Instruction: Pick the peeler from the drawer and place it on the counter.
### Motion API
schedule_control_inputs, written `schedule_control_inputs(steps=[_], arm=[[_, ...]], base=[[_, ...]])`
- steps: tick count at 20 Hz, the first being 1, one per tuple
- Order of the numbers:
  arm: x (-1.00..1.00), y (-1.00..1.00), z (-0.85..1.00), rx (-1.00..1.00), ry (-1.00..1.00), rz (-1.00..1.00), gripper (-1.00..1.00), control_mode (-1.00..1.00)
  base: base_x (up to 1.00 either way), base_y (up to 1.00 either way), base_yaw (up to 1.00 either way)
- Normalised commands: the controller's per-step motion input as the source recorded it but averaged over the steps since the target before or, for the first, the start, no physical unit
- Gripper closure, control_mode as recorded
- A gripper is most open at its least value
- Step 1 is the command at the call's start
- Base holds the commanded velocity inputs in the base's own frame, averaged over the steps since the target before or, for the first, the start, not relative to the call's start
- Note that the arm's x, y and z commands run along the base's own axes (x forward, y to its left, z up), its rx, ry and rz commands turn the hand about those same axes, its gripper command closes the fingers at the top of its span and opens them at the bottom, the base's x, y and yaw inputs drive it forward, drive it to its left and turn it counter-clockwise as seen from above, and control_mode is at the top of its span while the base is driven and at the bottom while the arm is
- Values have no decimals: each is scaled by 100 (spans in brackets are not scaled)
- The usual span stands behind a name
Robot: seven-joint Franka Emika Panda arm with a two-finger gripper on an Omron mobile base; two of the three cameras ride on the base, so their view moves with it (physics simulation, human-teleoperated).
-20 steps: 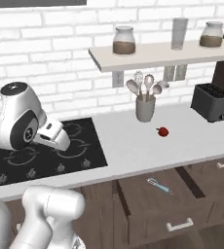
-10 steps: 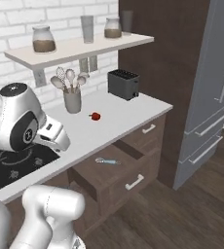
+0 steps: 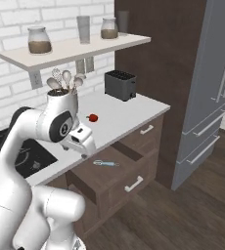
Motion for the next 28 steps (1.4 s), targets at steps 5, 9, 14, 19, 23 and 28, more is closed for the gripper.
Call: schedule_control_inputs(steps=[5,9,14,19,23,28], arm=[[66,-74,-70,0,15,-2,-100,-100],[52,-62,-63,0,0,0,-100,-100],[47,-54,-55,0,0,0,-100,-100],[53,-31,-50,0,0,0,-100,-100],[58,-3,-43,0,0,-2,-100,-100],[63,-3,-52,0,0,-1,-100,-100]], base=[[0,0,0],[0,0,0],[0,0,0],[0,0,0],[0,0,0],[0,0,0]])
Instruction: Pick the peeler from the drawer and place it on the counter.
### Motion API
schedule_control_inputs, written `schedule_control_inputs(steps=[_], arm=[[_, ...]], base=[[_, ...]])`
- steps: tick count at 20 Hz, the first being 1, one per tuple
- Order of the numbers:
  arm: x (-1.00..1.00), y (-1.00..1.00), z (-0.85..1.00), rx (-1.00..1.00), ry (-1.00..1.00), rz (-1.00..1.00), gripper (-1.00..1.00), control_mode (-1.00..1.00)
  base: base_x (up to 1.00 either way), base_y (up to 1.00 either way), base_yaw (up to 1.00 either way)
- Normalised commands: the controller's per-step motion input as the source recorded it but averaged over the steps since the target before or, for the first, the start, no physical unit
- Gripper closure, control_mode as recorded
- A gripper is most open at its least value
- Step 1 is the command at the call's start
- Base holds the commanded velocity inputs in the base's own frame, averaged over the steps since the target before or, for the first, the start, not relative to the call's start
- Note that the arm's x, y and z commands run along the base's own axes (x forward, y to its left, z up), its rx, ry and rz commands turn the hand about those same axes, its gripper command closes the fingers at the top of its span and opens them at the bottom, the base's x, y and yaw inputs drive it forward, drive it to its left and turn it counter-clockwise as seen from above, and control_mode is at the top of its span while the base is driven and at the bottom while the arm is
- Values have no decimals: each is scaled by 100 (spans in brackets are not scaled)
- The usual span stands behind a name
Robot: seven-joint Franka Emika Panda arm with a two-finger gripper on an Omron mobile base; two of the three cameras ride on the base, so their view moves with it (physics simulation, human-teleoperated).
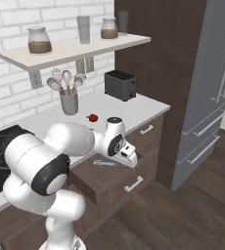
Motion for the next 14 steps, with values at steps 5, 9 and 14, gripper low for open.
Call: schedule_control_inputs(steps=[5,9,14], arm=[[46,-23,-47,0,3,0,-100,-100],[24,-26,-43,0,7,0,-100,-100],[20,-26,-44,0,7,0,-100,-100]], base=[[0,0,0],[0,0,0],[0,0,0]])
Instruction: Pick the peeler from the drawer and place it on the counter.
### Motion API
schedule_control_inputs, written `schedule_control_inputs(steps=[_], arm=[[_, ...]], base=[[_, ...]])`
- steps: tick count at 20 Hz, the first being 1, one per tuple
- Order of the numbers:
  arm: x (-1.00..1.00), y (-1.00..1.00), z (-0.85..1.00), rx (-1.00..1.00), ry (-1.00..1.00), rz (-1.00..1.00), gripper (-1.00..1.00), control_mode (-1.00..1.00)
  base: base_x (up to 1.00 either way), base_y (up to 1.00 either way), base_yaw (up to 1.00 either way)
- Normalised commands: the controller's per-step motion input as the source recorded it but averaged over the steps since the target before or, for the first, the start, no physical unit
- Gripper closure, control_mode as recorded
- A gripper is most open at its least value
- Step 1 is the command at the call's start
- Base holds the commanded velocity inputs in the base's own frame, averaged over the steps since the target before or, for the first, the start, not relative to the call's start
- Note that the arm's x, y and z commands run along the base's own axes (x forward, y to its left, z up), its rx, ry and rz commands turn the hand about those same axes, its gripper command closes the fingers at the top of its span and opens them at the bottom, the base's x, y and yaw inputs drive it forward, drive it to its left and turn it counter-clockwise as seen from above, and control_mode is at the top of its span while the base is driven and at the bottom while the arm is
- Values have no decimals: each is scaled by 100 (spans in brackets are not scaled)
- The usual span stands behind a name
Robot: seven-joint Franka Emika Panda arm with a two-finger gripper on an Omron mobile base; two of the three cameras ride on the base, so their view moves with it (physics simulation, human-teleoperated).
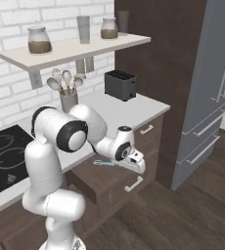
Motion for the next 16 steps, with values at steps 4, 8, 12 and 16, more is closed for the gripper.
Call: schedule_control_inputs(steps=[4,8,12,16], arm=[[4,-29,-56,0,10,0,-100,-100],[-47,-75,-44,2,17,0,-100,-100],[-100,-100,-12,10,14,0,-100,-100],[-100,-100,-17,11,12,0,-100,-100]], base=[[0,0,0],[0,0,0],[0,0,0],[0,0,0]])
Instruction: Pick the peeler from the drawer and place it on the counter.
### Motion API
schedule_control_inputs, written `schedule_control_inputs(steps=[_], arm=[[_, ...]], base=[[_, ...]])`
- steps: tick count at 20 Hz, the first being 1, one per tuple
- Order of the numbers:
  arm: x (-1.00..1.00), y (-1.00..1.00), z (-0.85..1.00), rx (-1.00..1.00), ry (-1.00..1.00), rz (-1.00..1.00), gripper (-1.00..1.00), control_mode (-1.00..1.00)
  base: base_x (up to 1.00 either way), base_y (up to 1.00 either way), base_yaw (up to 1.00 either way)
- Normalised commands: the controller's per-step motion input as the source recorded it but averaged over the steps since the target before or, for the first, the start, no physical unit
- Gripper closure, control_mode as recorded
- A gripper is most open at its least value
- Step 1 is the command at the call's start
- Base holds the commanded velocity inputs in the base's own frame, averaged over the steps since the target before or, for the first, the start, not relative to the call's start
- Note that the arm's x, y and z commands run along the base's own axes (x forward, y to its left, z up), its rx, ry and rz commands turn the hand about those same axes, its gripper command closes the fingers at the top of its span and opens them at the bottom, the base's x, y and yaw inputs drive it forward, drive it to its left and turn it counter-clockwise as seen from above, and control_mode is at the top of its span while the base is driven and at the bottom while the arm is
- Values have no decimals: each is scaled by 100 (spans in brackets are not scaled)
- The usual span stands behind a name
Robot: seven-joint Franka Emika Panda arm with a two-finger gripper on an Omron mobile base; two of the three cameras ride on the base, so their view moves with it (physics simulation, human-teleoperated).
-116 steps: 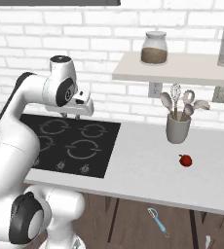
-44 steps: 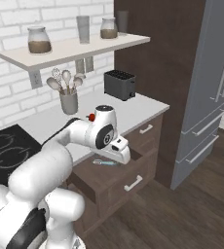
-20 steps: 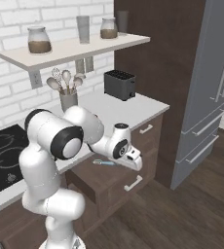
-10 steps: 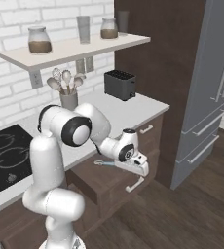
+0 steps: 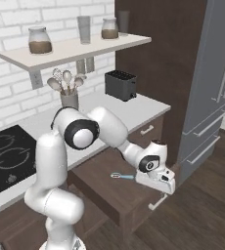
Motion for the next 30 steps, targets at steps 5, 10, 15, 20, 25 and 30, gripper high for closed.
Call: schedule_control_inputs(steps=[5,10,15,20,25,30], arm=[[-68,-48,41,3,1,-1,-100,-100],[2,54,100,1,-6,-12,-100,-100],[6,98,37,0,-3,-42,-100,-100],[20,77,0,0,9,-55,-100,-100],[37,26,0,1,19,-50,-100,-100],[41,0,-31,0,5,-9,-100,-100]], base=[[0,0,0],[0,0,0],[0,0,0],[0,0,0],[0,0,0],[0,0,0]])
